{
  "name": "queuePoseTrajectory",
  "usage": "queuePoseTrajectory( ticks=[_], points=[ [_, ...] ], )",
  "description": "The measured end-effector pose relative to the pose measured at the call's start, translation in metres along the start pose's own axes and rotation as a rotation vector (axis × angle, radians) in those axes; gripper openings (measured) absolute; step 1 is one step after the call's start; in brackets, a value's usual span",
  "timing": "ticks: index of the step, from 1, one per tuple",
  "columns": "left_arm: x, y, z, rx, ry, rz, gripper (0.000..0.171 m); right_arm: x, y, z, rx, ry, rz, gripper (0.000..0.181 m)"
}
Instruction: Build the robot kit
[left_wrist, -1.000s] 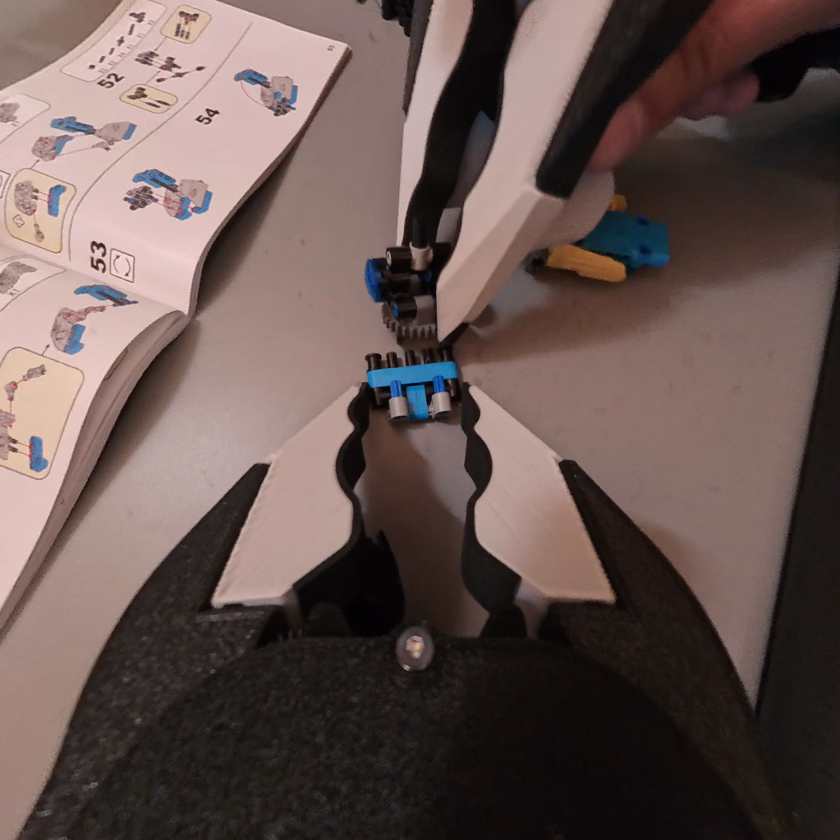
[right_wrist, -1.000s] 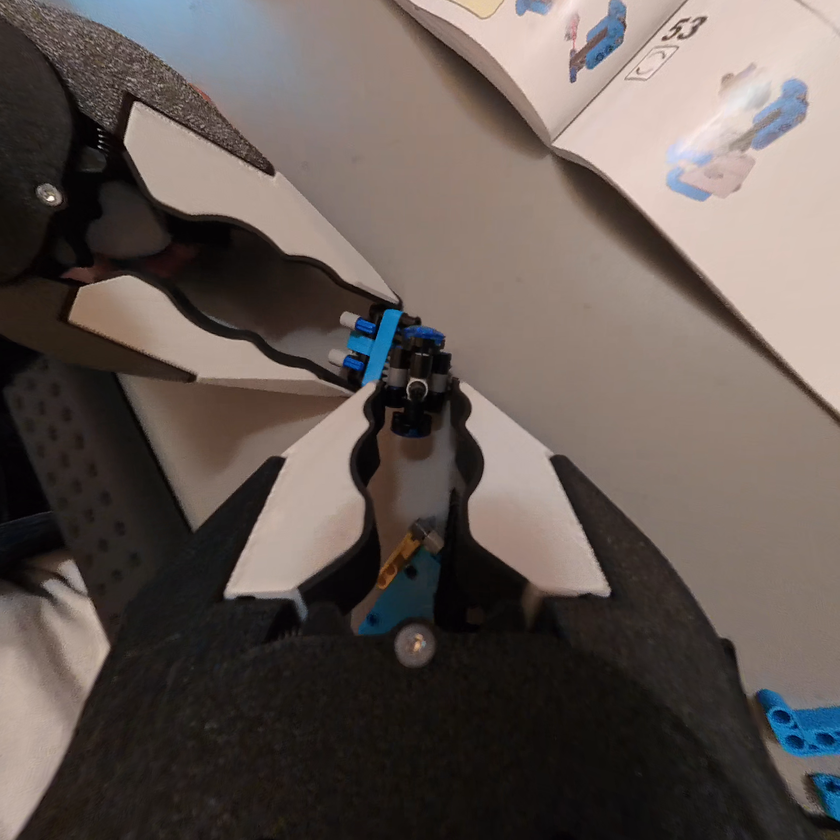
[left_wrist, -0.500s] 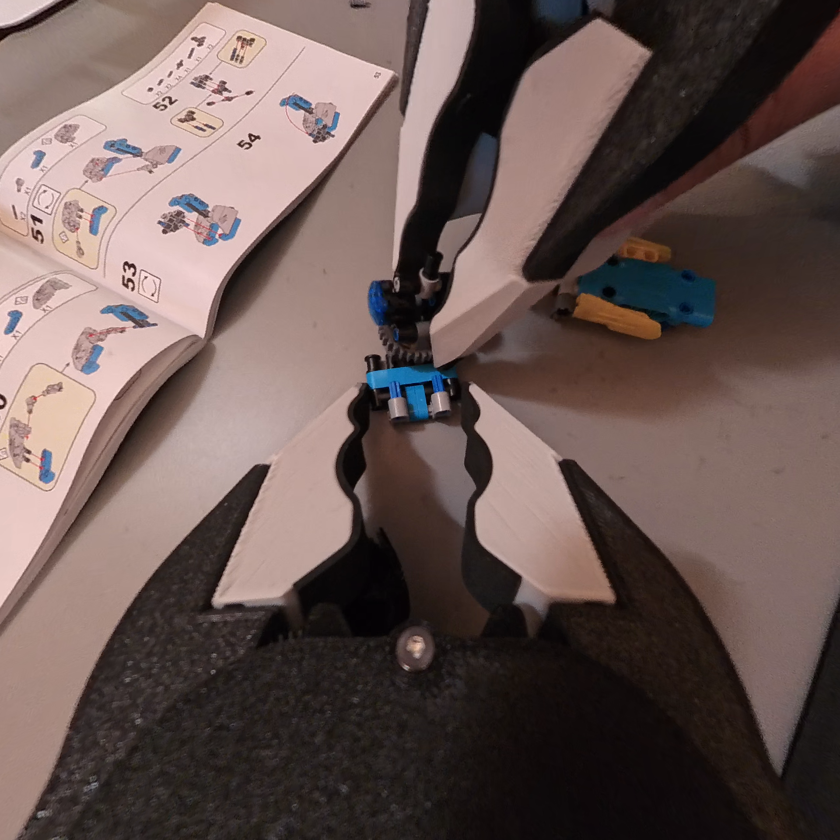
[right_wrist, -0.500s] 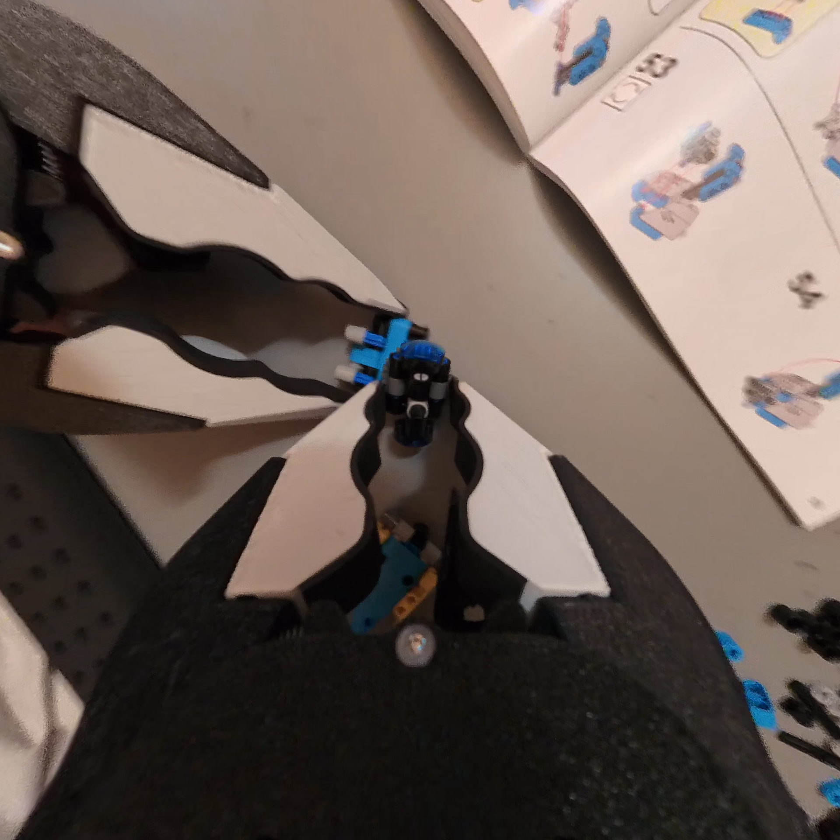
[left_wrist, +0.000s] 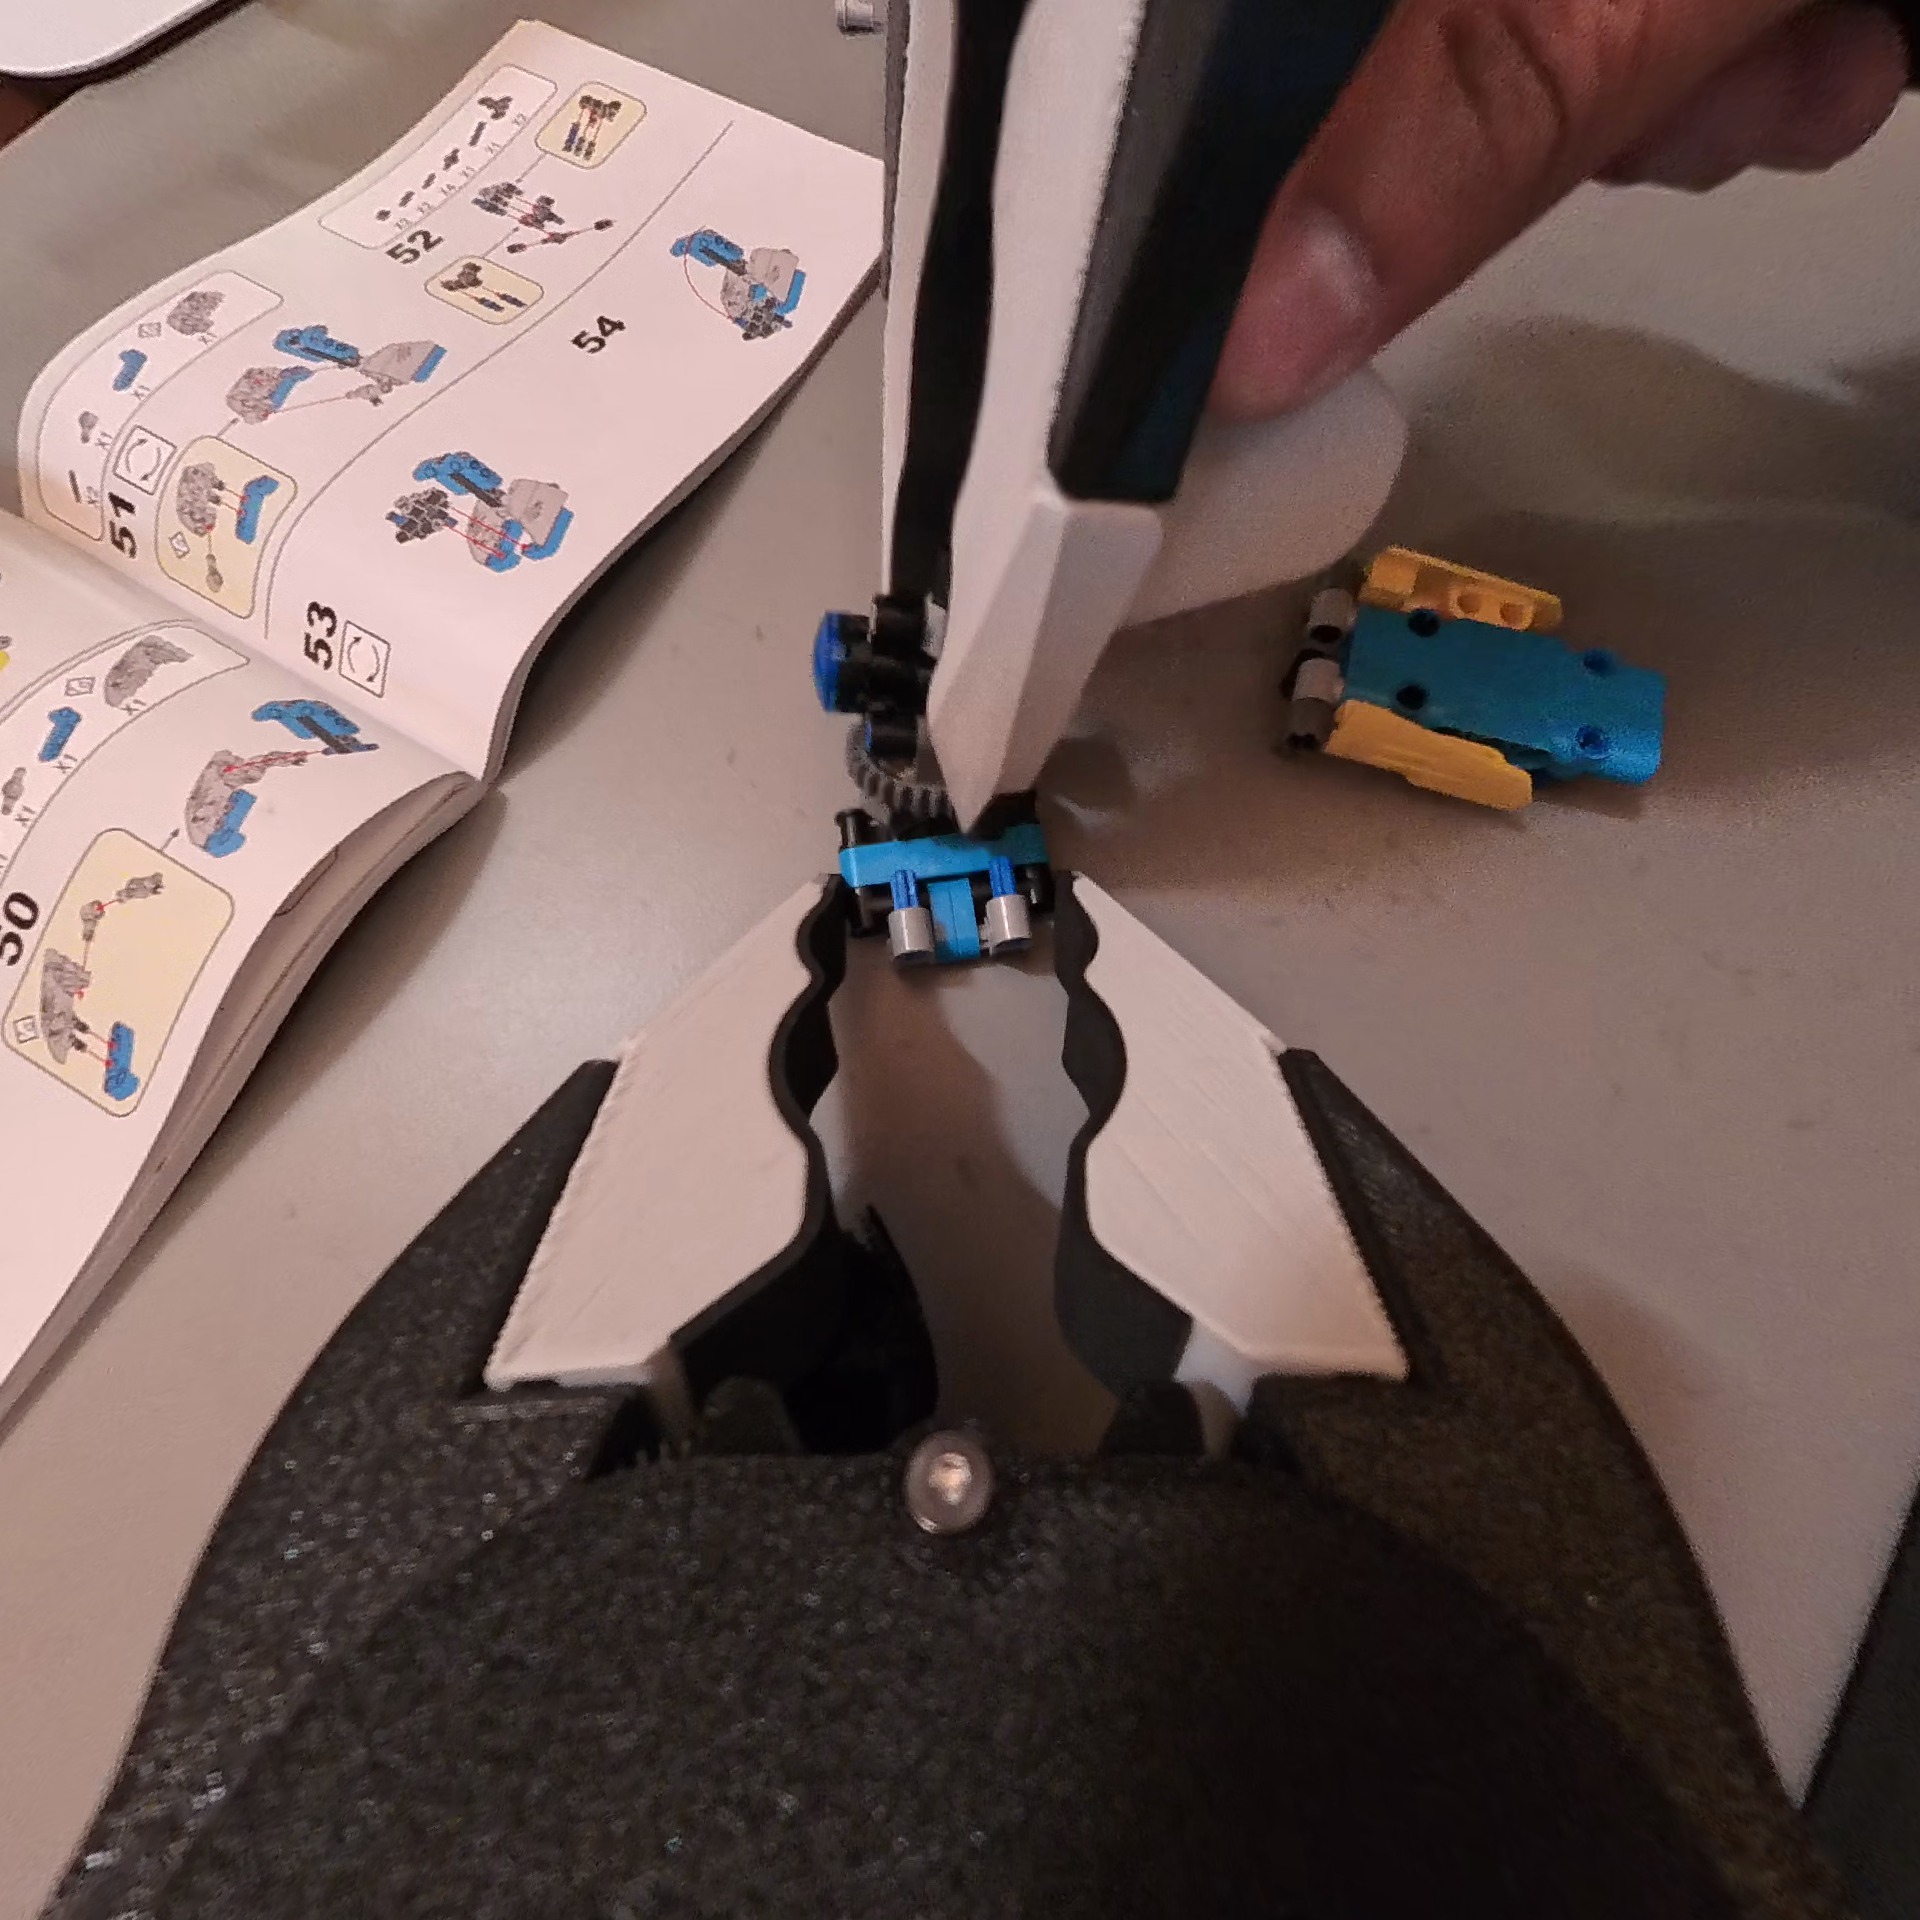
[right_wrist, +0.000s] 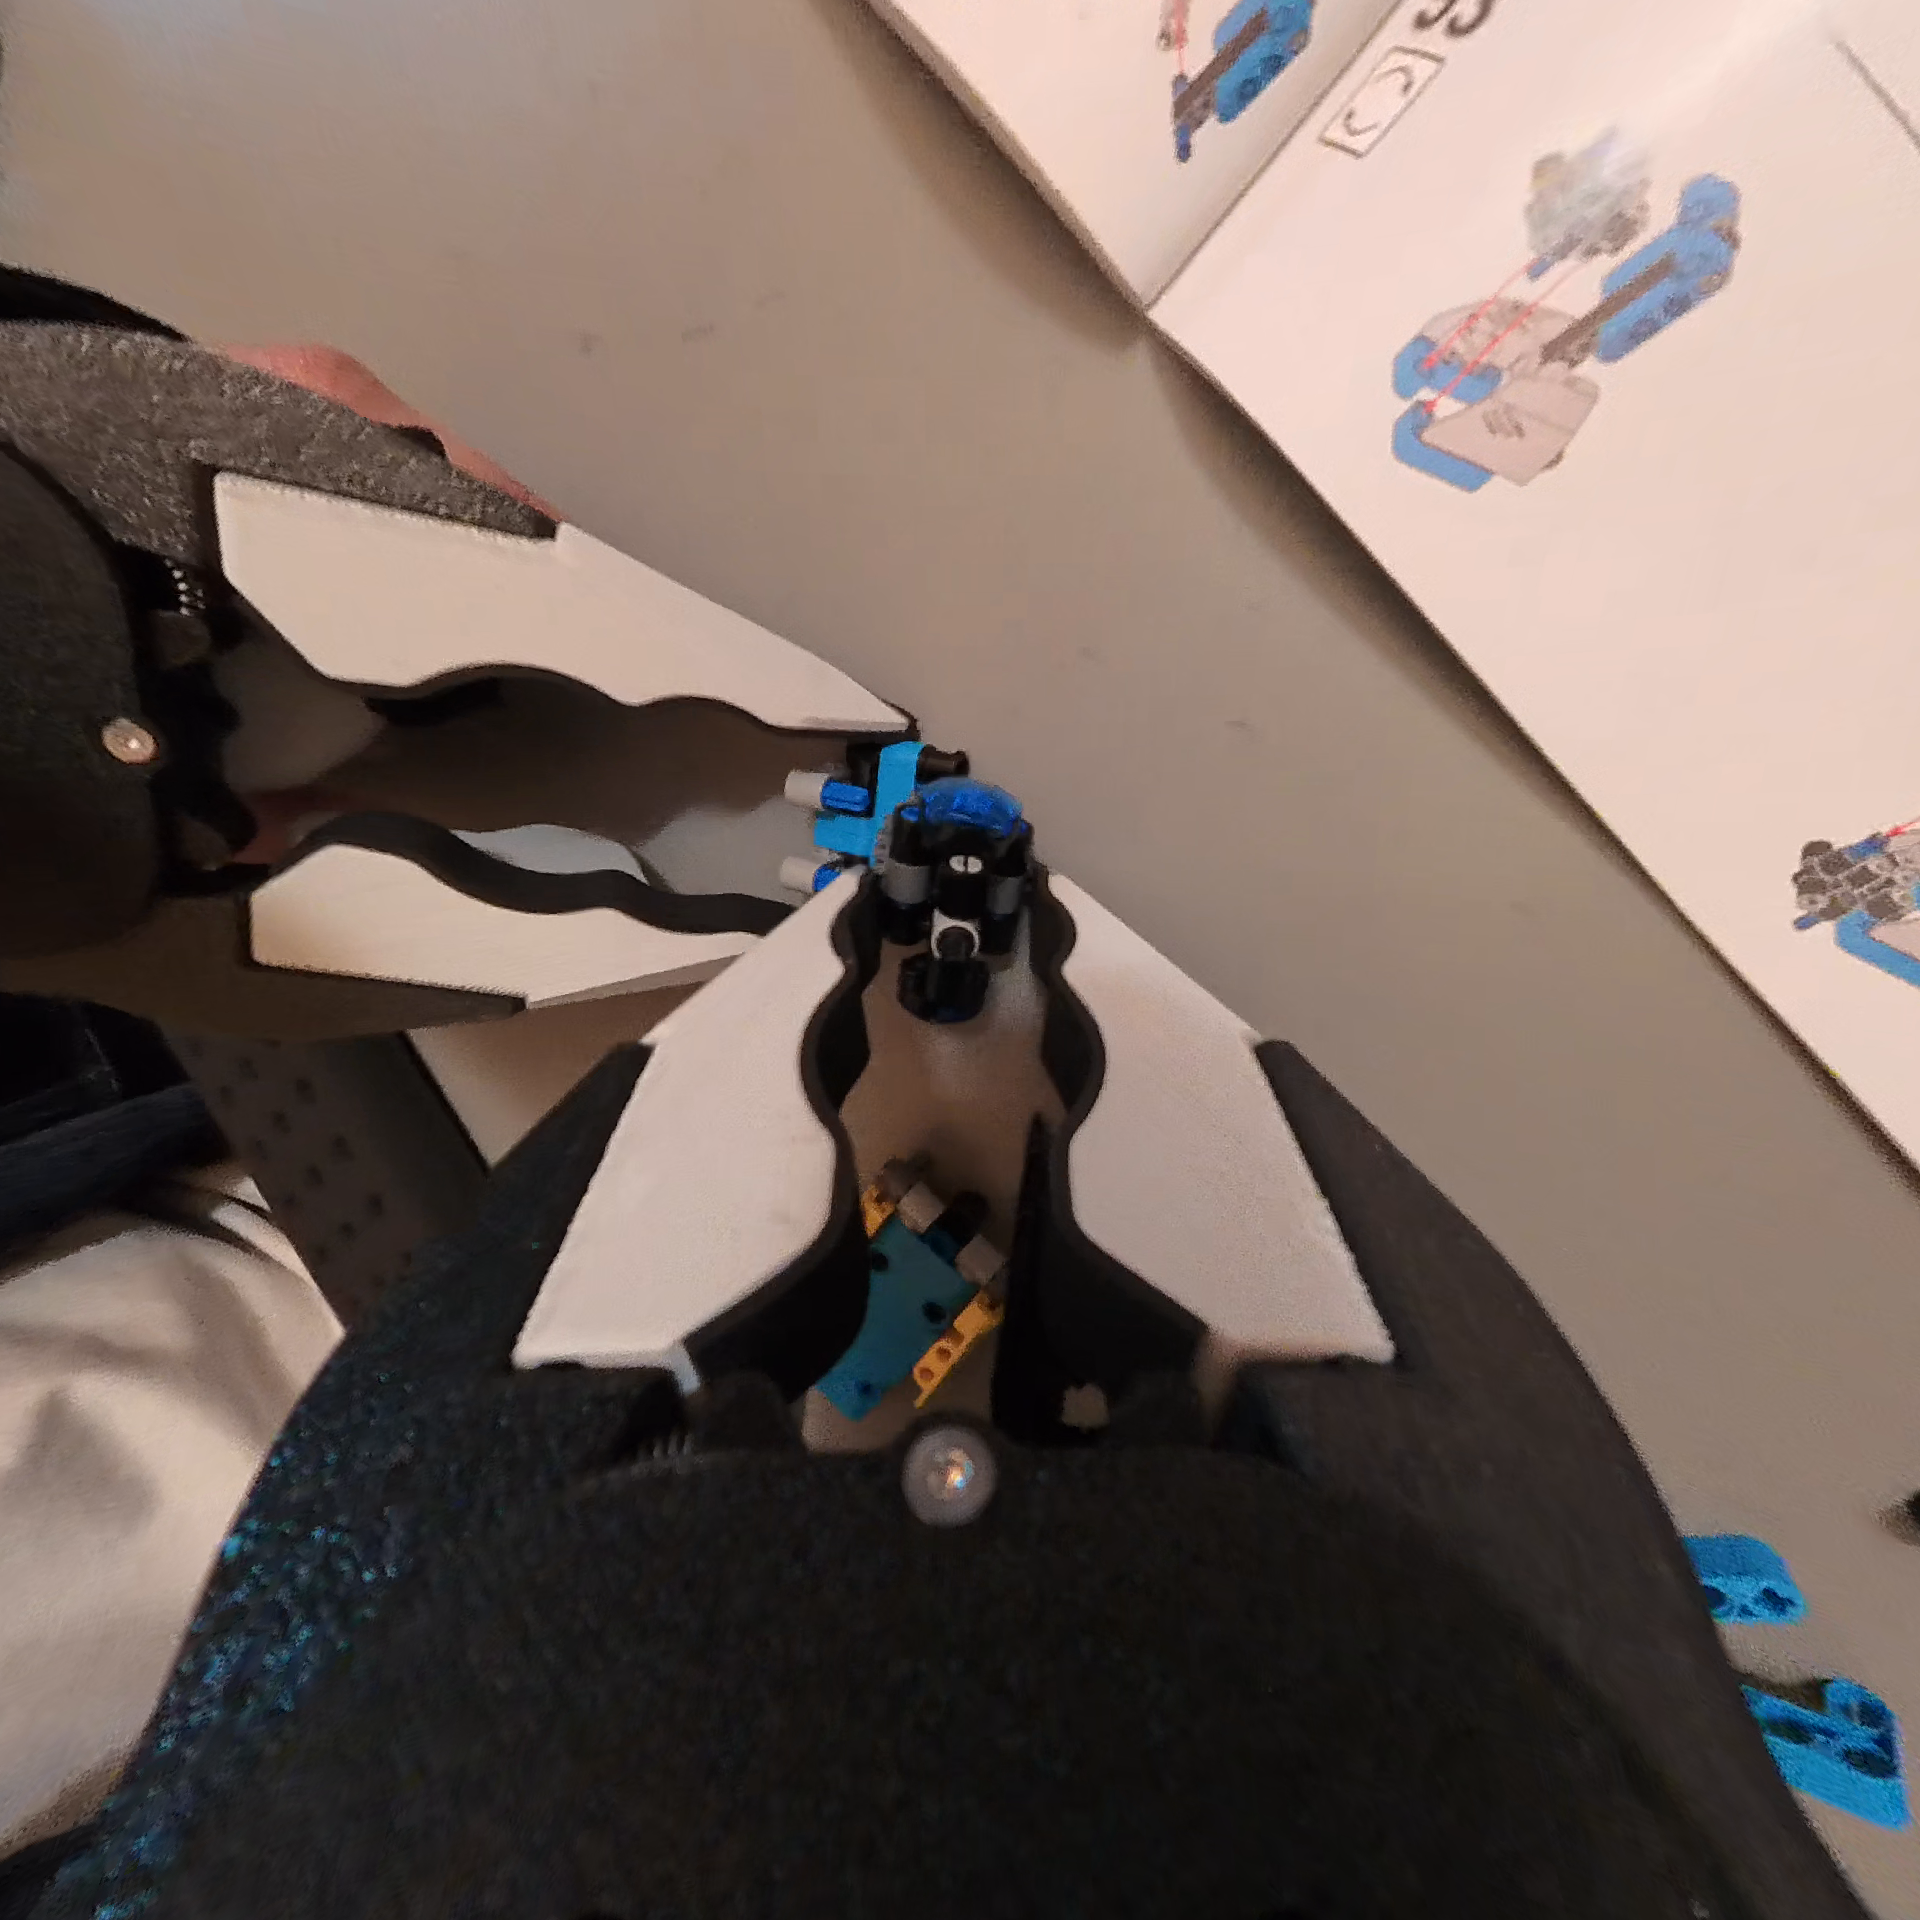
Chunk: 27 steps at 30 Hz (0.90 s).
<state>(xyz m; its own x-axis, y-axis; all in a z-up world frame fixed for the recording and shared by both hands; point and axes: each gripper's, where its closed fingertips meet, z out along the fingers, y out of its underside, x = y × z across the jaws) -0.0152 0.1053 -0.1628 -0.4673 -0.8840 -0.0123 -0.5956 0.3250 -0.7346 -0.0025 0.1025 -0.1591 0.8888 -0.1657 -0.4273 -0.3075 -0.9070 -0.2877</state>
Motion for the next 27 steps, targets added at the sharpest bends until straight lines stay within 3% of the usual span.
queuePoseTrajectory(
  ticks=[5, 18, 22, 27],
  points=[
    [-0.002, -0.003, 0.001, 0.005, -0.073, 0.012, 0.040, 0.010, 0.001, -0.004, -0.028, 0.145, -0.007, 0.028],
    [-0.001, -0.004, 0.004, 0.001, -0.053, -0.038, 0.040, 0.004, -0.006, -0.004, 0.003, 0.067, -0.006, 0.031],
    [-0.001, -0.003, 0.004, 0.001, -0.041, -0.046, 0.040, 0.007, -0.013, -0.008, 0.047, 0.088, -0.089, 0.030],
    [-0.001, -0.003, 0.004, 0.000, -0.026, -0.060, 0.040, 0.012, -0.009, -0.001, 0.043, 0.174, -0.375, 0.030]
  ],
)
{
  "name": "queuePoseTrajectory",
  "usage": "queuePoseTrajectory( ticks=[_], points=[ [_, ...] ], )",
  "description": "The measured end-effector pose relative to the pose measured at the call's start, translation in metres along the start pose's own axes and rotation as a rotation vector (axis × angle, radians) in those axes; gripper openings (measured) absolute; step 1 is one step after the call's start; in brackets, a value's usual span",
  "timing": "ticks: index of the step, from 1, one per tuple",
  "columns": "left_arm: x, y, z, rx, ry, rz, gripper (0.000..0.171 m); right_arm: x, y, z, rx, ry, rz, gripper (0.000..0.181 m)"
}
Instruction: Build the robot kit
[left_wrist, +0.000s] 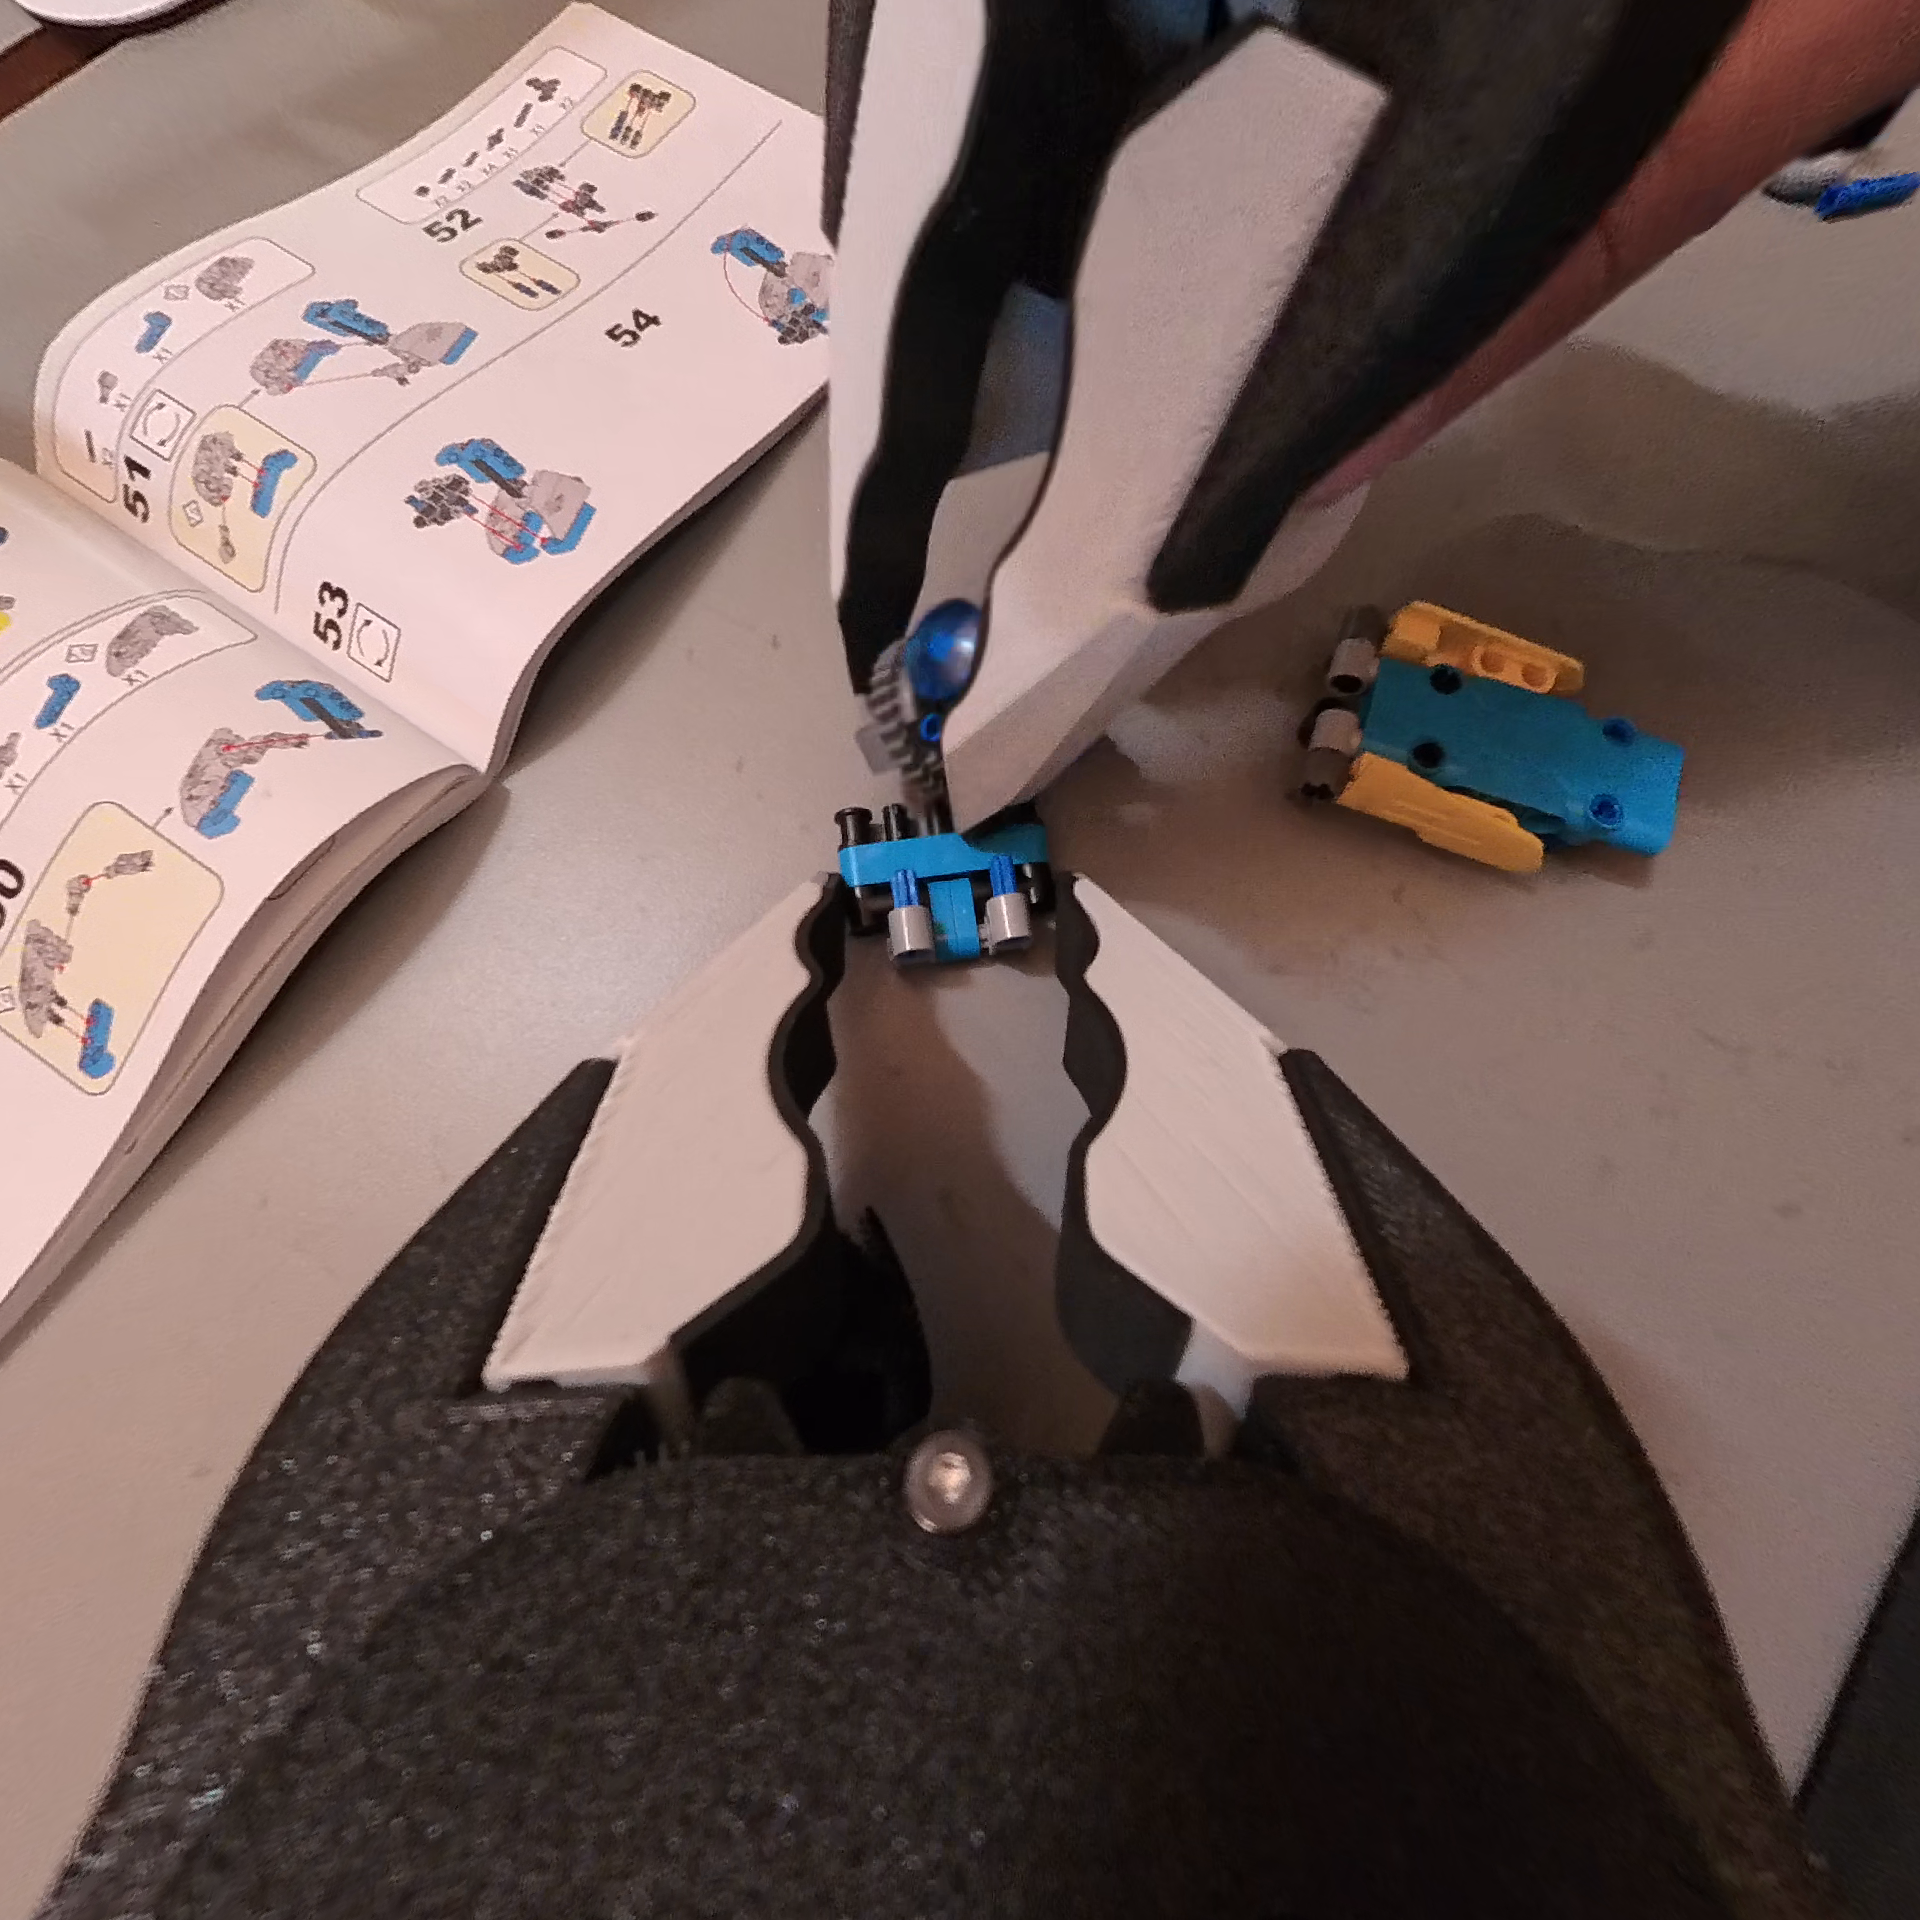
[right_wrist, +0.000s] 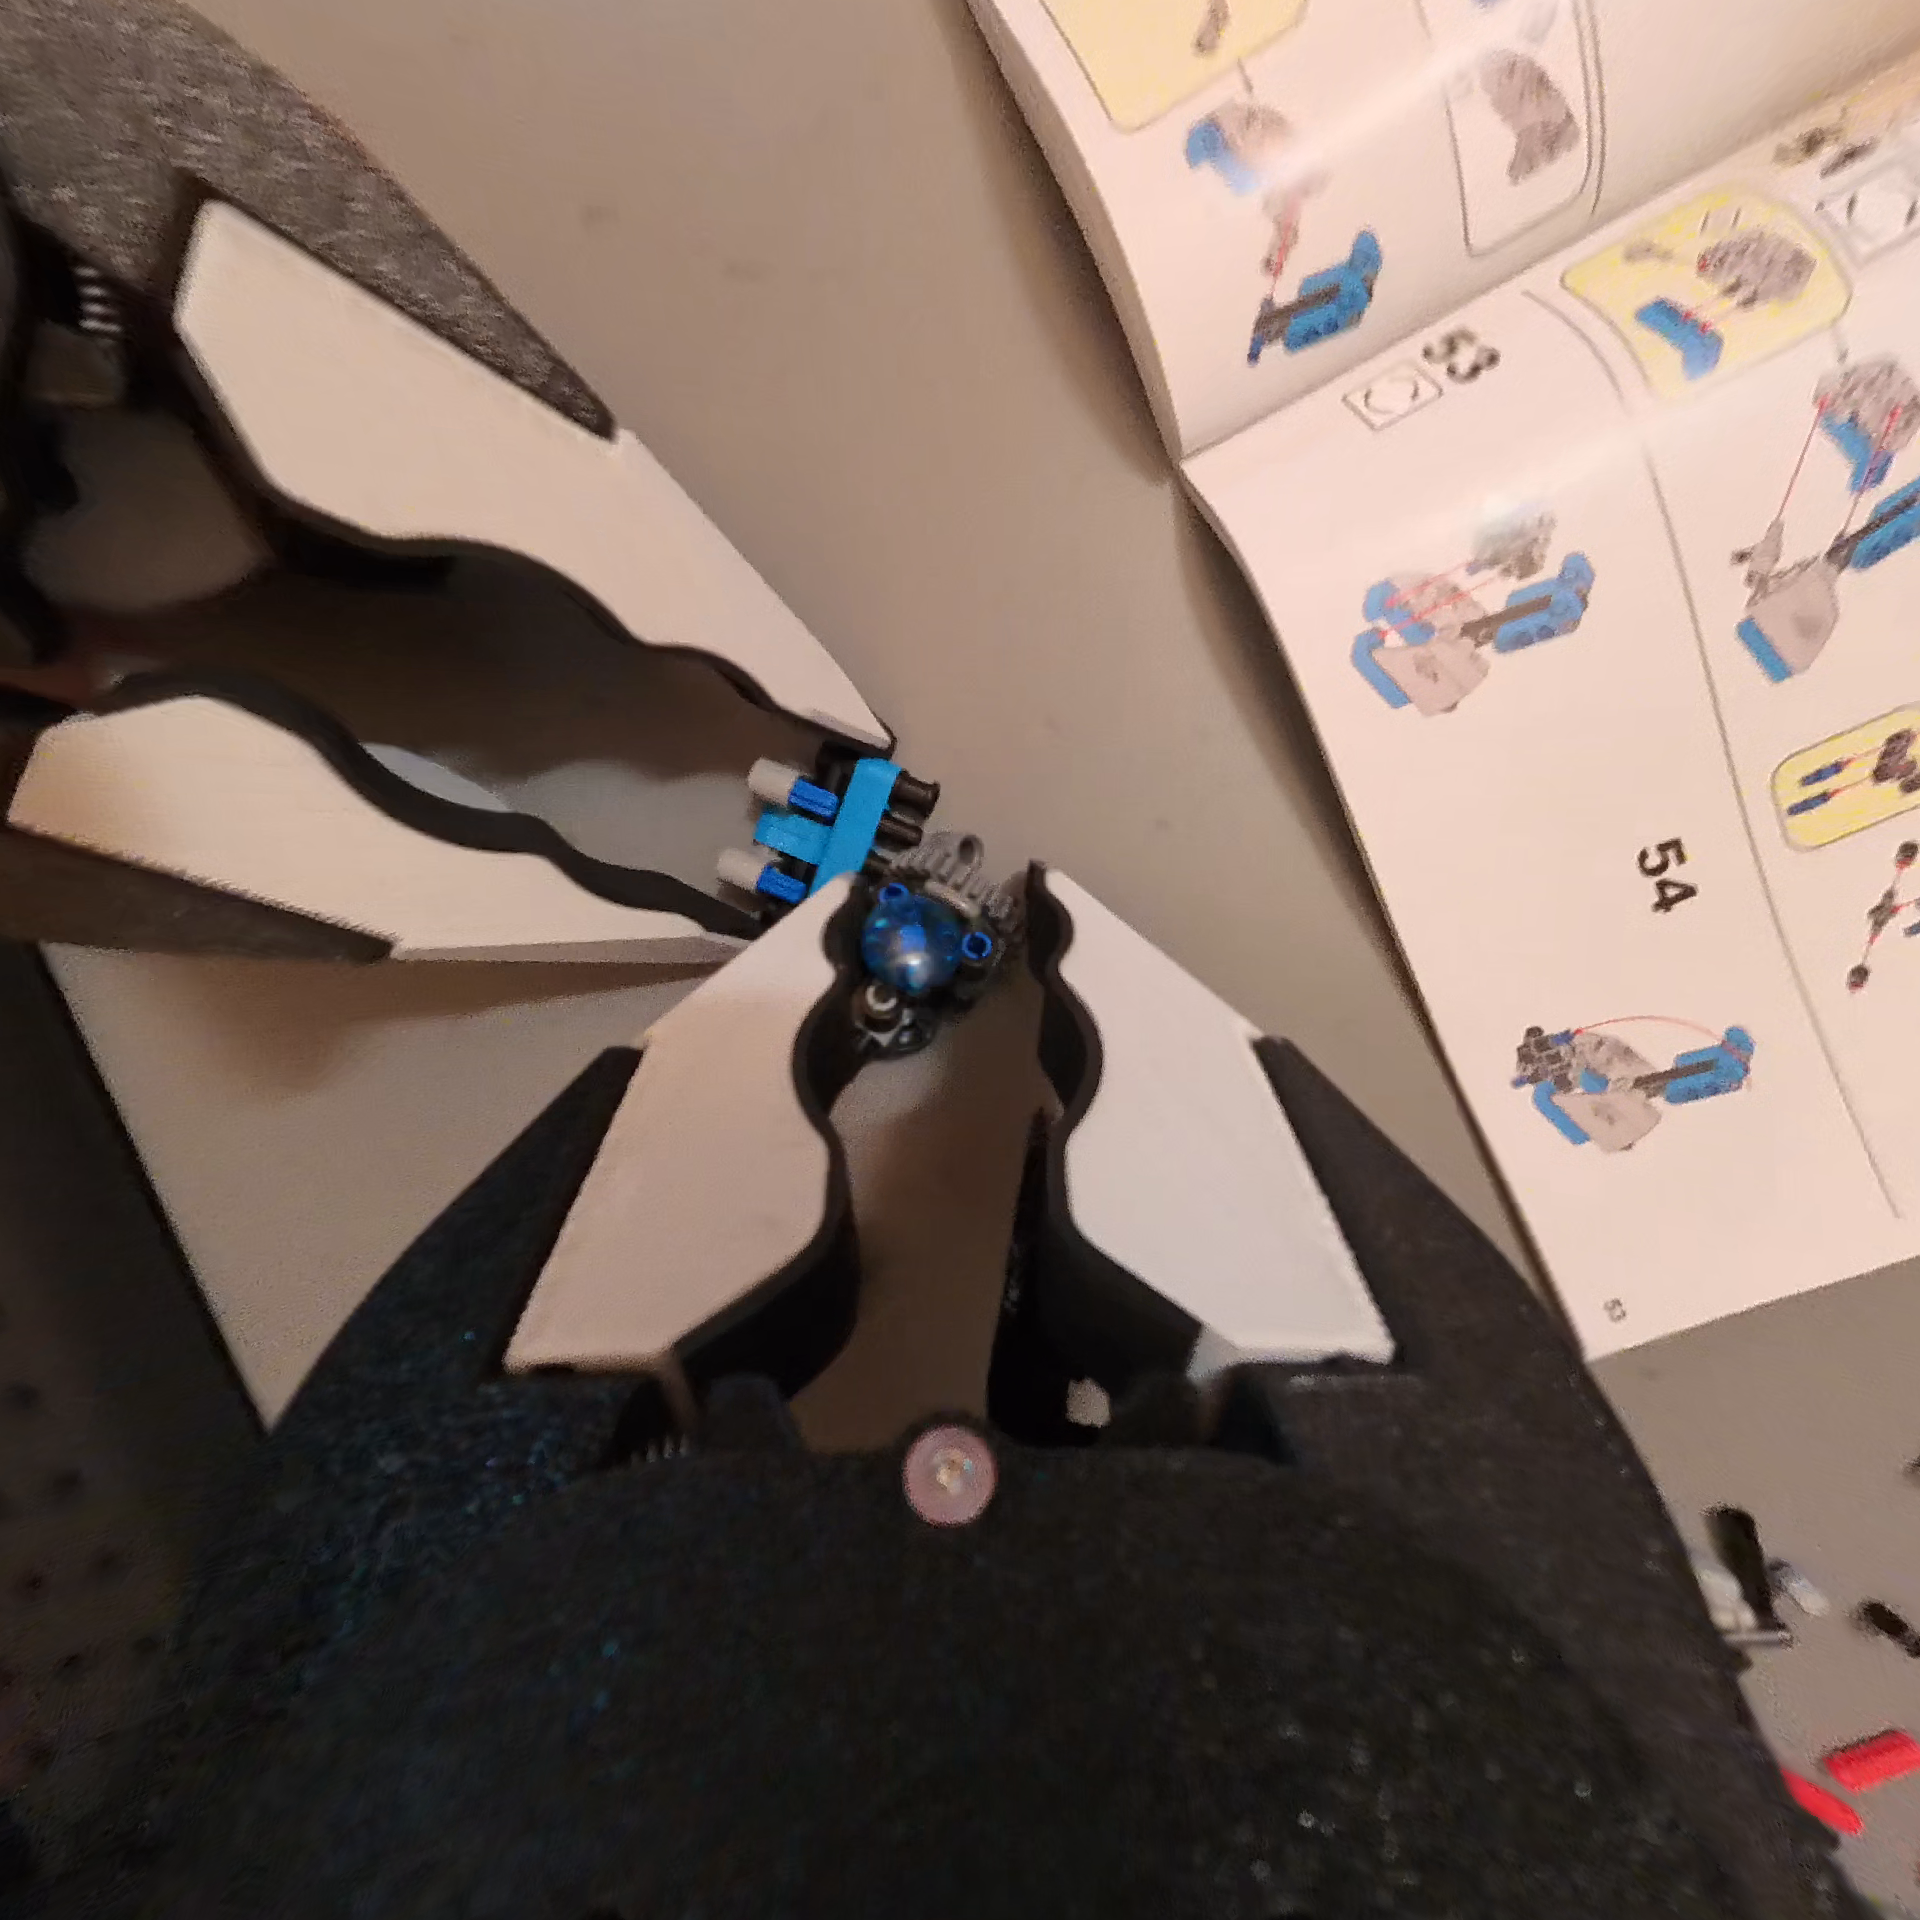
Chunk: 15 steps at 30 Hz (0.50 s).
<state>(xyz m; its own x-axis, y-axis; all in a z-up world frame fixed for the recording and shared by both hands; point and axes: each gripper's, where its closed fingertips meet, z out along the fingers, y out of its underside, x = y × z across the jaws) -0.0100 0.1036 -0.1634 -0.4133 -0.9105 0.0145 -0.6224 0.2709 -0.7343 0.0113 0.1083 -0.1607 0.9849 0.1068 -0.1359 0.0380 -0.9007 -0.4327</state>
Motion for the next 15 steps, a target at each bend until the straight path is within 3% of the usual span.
queuePoseTrajectory(
  ticks=[4, 9, 15],
  points=[
    [0.000, 0.000, 0.000, 0.001, -0.004, 0.007, 0.040, -0.005, 0.007, -0.003, -0.016, -0.056, 0.027, 0.029],
    [0.002, -0.001, 0.000, 0.008, 0.001, 0.067, 0.040, -0.012, 0.011, -0.008, -0.094, -0.322, 0.345, 0.029],
    [0.004, -0.002, -0.002, 0.028, 0.030, 0.207, 0.040, -0.009, 0.005, -0.009, -0.139, -0.477, 0.515, 0.029]
  ],
)
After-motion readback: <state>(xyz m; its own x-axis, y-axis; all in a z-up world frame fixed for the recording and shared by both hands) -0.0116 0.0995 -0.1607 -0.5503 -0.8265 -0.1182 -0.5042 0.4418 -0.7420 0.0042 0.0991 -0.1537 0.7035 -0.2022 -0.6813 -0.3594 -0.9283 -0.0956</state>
